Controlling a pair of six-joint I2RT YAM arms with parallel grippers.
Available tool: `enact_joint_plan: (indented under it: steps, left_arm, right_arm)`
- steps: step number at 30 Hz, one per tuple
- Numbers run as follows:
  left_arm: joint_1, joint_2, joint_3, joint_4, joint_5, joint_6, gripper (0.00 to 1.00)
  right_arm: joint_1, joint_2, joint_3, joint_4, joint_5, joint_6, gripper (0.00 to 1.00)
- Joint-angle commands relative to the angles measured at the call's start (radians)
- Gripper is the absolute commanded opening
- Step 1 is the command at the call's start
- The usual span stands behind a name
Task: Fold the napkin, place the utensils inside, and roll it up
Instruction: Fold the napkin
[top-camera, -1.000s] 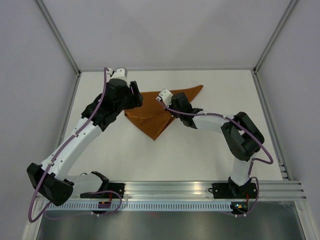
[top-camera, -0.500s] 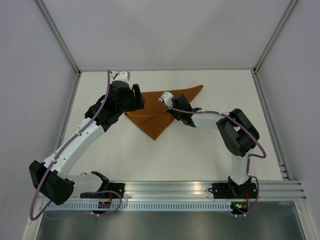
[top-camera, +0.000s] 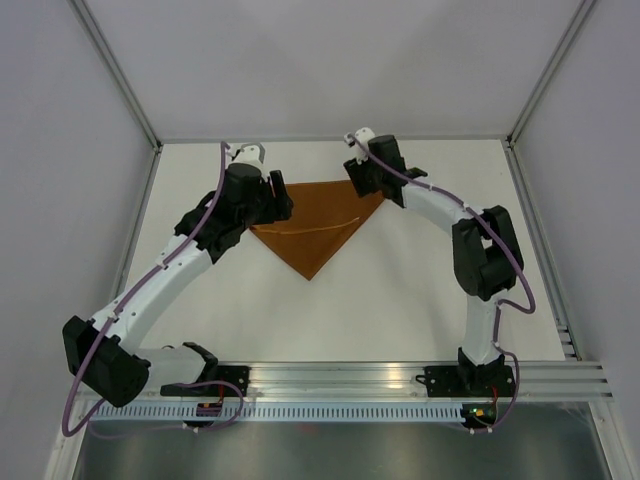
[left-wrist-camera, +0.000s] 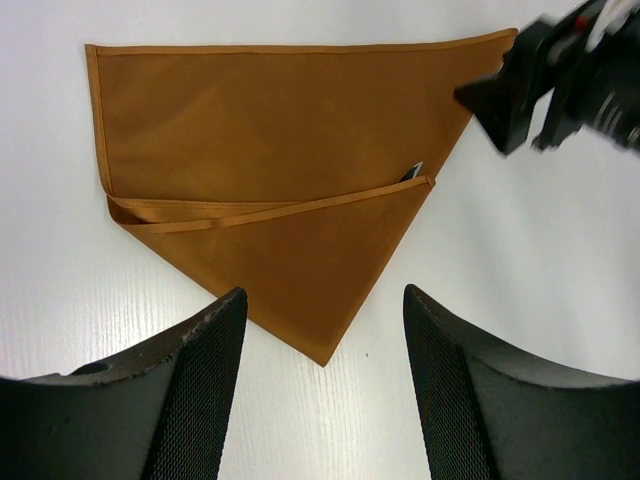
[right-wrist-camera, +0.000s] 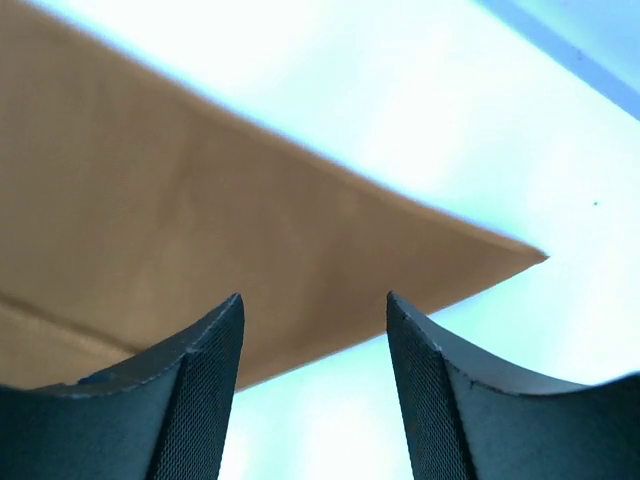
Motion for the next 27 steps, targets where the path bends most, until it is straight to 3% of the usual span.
enact_joint_plan:
  steps: [1,6,11,20,27]
  left_arm:
    - [-0.001,0.013,0.006,0.055,0.031,0.041,0.69]
    - [0.002,0.041,0.008,0.078,0.047,0.043,0.69]
    - [0.002,0.055,0.005,0.093,0.057,0.041,0.69]
    - [0.004,0.056,-0.006,0.103,0.059,0.041,0.69]
    - [0.005,0.058,-0.017,0.112,0.065,0.036,0.69]
  right_arm:
    - [-0.125,0.087,0.152,-0.16,-0.109,0.156,0.65]
    - [-0.3,0.228,0.326,-0.226,-0.258,0.302,0.65]
    - [-0.389,0.351,0.43,-0.246,-0.394,0.434,0.65]
    - [-0.49,0.429,0.444,-0.17,-0.581,0.627,0.71]
    - [-0.498,0.443,0.424,-0.141,-0.621,0.708,0.7]
